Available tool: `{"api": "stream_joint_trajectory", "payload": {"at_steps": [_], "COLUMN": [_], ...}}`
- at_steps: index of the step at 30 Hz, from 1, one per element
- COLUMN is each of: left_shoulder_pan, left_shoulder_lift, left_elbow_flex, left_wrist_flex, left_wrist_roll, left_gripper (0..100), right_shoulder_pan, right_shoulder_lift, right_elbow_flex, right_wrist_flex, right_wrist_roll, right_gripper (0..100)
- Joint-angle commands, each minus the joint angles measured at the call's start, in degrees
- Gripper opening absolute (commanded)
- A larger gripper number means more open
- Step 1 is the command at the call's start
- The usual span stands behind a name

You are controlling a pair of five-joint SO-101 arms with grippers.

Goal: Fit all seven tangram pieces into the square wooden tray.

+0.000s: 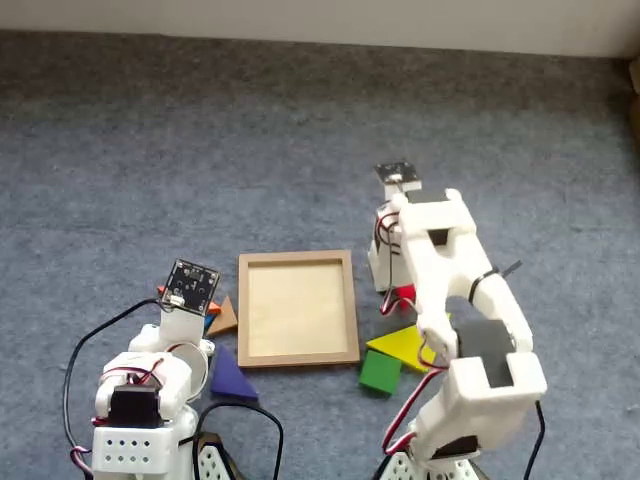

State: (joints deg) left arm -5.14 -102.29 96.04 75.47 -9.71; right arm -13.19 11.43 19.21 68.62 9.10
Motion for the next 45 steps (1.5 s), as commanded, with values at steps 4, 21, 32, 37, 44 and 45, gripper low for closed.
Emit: {"api": "stream_joint_trajectory", "payload": {"at_steps": [4,21,32,37,44,45], "left_shoulder_pan": [-0.48,-0.48,-0.48,-0.48,-0.48,-0.48], "left_shoulder_lift": [-1.80,-1.80,-1.80,-1.80,-1.80,-1.80], "left_elbow_flex": [1.19,1.19,1.19,1.19,1.19,1.19], "left_wrist_flex": [0.26,0.26,0.26,0.26,0.26,0.26], "left_wrist_roll": [-0.44,-0.44,-0.44,-0.44,-0.44,-0.44], "left_gripper": [1,1,1,1,1,1], "right_shoulder_pan": [1.01,0.84,0.84,1.01,1.10,1.10], "right_shoulder_lift": [3.30,4.09,5.67,5.67,5.58,5.58], "right_elbow_flex": [-6.90,-10.42,-7.96,-7.60,-7.52,-7.60], "right_wrist_flex": [-0.66,-0.75,-4.00,-3.91,-3.74,-3.12], "right_wrist_roll": [1.85,5.19,5.10,5.01,5.01,5.01], "right_gripper": [35.4,35.4,27.9,27.8,27.4,27.4]}}
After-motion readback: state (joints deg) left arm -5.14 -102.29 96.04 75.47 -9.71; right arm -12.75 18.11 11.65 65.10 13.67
